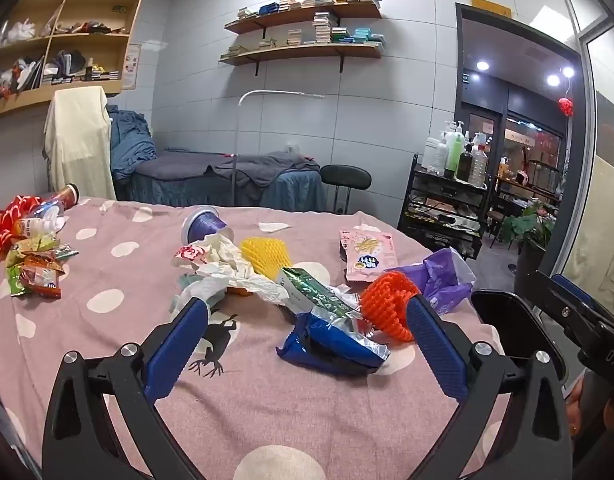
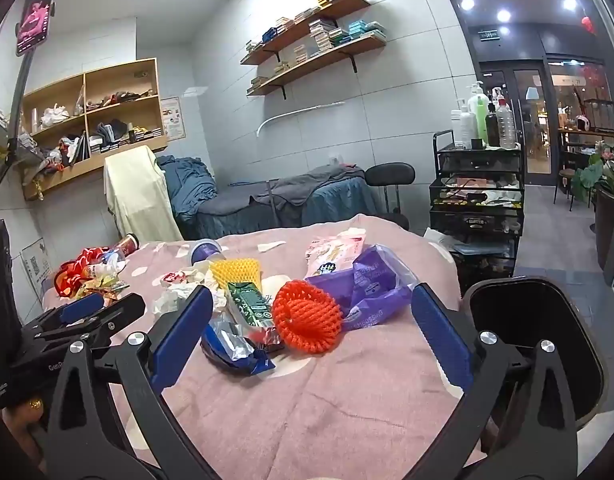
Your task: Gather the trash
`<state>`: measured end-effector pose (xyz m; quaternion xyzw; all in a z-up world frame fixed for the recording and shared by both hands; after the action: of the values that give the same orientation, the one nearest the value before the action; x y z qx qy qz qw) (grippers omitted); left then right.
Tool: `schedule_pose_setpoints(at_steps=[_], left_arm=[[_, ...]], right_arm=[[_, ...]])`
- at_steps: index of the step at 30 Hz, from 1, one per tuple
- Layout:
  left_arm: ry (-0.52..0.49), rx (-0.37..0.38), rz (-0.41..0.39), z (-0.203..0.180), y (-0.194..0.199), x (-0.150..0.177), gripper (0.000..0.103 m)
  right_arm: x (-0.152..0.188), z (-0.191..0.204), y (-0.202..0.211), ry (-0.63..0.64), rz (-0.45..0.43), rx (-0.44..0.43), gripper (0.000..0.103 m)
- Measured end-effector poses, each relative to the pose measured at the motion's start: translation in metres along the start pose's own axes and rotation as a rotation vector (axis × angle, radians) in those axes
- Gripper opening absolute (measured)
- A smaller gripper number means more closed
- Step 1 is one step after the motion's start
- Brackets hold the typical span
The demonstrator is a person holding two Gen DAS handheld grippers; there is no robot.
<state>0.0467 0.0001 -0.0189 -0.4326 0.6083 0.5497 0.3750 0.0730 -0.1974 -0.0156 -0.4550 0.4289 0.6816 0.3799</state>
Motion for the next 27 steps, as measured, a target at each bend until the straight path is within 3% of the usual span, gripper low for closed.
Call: schedule_pose_setpoints(at_steps=[7,9,27], left_arm=[[0.038,0.027,-0.01,0.02,0.005,0.0,0.098],[-0.009,-0.011,-0.002,0.001,0.002,0.0,0.098],[-0.021,-0.002,0.019,0.0,-0.002,0.006,0.098]], right_arm=[[0.002,0.007,-0.001,0.023,0.037,-0.016,0.098],[0.001,0.012,-0.004,0.025,0.041,-0.019,0.098],[0.009,0.009,-0.008,0.006,0.053,-0.03,0.098]])
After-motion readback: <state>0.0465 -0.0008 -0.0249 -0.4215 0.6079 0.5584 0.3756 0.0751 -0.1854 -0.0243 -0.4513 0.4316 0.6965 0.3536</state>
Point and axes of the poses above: each gripper's, at about its wrist camera, not at the fingertips, and y roughly against the way its jaws point, z to its left, x to its underside, the point moved 5 cm from there along -y, roughly the way its jaws point, and after that the axes turned 2 degrees about -z, right-handed, at the moved point
